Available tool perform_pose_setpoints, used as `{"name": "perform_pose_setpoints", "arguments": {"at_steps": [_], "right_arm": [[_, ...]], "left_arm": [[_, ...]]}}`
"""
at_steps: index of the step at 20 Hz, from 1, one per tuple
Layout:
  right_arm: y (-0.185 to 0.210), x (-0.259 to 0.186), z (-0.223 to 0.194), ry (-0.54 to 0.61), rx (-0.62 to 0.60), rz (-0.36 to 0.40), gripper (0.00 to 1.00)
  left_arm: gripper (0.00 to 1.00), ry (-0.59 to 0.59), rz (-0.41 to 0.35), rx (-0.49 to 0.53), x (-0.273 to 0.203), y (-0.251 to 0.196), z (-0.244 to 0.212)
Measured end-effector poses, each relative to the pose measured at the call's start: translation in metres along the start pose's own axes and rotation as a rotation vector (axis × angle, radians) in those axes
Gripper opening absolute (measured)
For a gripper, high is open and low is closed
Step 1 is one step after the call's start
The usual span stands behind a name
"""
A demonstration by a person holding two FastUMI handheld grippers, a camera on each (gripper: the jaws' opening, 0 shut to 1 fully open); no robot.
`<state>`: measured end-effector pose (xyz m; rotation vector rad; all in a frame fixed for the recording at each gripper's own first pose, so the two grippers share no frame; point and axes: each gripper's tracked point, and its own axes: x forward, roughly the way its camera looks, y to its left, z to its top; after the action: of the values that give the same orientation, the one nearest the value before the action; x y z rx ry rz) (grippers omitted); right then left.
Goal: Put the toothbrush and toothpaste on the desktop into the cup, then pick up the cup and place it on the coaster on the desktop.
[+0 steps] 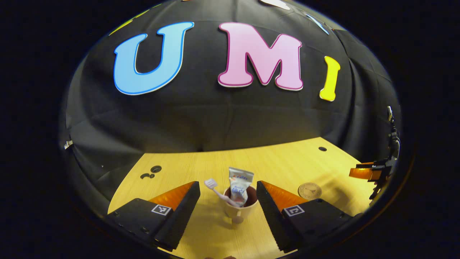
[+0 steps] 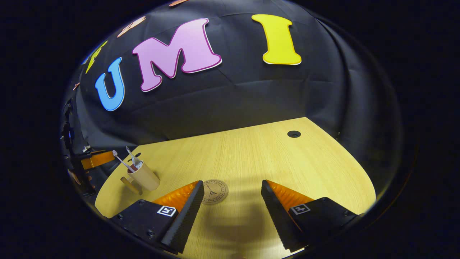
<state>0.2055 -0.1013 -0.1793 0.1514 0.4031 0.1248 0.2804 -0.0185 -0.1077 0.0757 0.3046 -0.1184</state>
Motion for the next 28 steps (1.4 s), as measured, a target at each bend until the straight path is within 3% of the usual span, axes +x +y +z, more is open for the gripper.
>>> {"name": "perform_pose_setpoints", "arguments": {"at_steps": [6,10,15,17,23,27,28], "right_arm": [[-0.031,-0.012,0.007,0.022,0.072,-0.044,0.98],[-0.044,-0.021,0.006,0.037,0.064,-0.054,0.98],[-0.068,-0.027,0.005,0.044,0.081,-0.088,0.98],[-0.084,-0.03,-0.005,0.072,0.064,-0.126,0.98],[-0.112,-0.04,-0.028,0.128,0.11,-0.176,0.98],[-0.121,-0.04,-0.034,0.142,0.122,-0.193,0.98],[-0.121,-0.039,-0.034,0.142,0.125,-0.194,0.98]], "left_arm": [[0.98,0.218,-0.021,-0.082,0.006,-0.006,-0.036],[0.98,0.351,-0.042,-0.061,0.017,-0.017,-0.059],[0.98,0.517,-0.008,-0.037,0.028,-0.015,-0.09],[1.0,0.562,-0.008,-0.028,0.035,-0.013,-0.098],[0.95,0.661,-0.045,-0.101,0.056,-0.019,-0.115],[0.76,0.722,-0.079,-0.065,0.058,-0.024,-0.119],[0.67,0.731,-0.093,-0.057,0.057,-0.027,-0.119]]}}
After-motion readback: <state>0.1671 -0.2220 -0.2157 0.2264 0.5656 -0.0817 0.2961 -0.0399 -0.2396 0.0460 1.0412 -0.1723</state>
